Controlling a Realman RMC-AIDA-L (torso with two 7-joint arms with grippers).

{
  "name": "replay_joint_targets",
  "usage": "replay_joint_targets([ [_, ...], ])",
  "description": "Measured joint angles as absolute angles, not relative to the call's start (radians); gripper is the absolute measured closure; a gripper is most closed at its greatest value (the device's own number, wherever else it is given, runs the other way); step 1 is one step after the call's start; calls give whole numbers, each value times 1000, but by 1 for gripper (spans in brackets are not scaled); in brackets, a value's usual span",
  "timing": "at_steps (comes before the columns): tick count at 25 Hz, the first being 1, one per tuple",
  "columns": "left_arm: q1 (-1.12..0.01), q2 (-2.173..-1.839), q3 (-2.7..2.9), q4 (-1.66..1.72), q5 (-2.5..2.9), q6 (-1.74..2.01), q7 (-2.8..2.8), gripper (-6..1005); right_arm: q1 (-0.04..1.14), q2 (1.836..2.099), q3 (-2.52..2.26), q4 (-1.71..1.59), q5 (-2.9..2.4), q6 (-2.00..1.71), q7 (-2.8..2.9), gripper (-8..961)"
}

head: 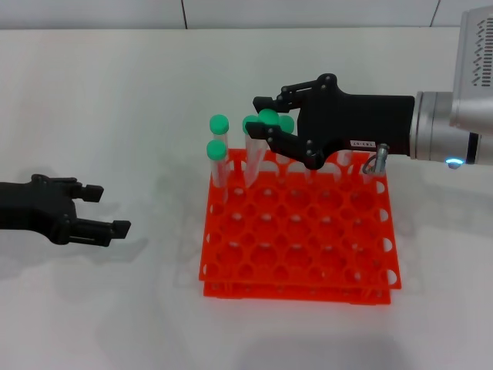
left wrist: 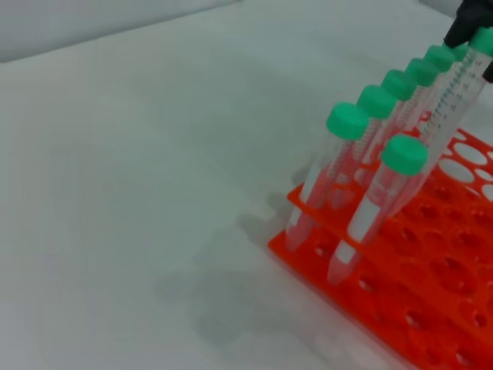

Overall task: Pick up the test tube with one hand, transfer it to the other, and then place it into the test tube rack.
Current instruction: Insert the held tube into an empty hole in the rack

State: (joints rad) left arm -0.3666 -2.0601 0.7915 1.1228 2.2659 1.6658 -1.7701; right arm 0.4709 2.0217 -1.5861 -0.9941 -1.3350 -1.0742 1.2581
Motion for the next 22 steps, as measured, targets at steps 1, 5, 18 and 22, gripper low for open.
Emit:
replay_joint_targets([
  [1, -367, -2060, 791, 1123, 2262, 1666, -1768, 117, 471, 2022, -1586, -994, -1335, -1075, 1258, 679],
  [5, -365, -2060, 791, 1121, 2244, 1673, -1749, 117, 471, 2022, -1586, -994, -1334, -1076, 1259, 679],
  [18, -364, -2053, 790, 1078, 2226, 1719, -1701, 117, 471, 2020, -1595, -996, -1332, -1071, 1265, 679],
  [22, -363, -2051, 790, 1081, 2225, 1742, -1690, 117, 471, 2020, -1595, -995, -1331, -1071, 1270, 679],
])
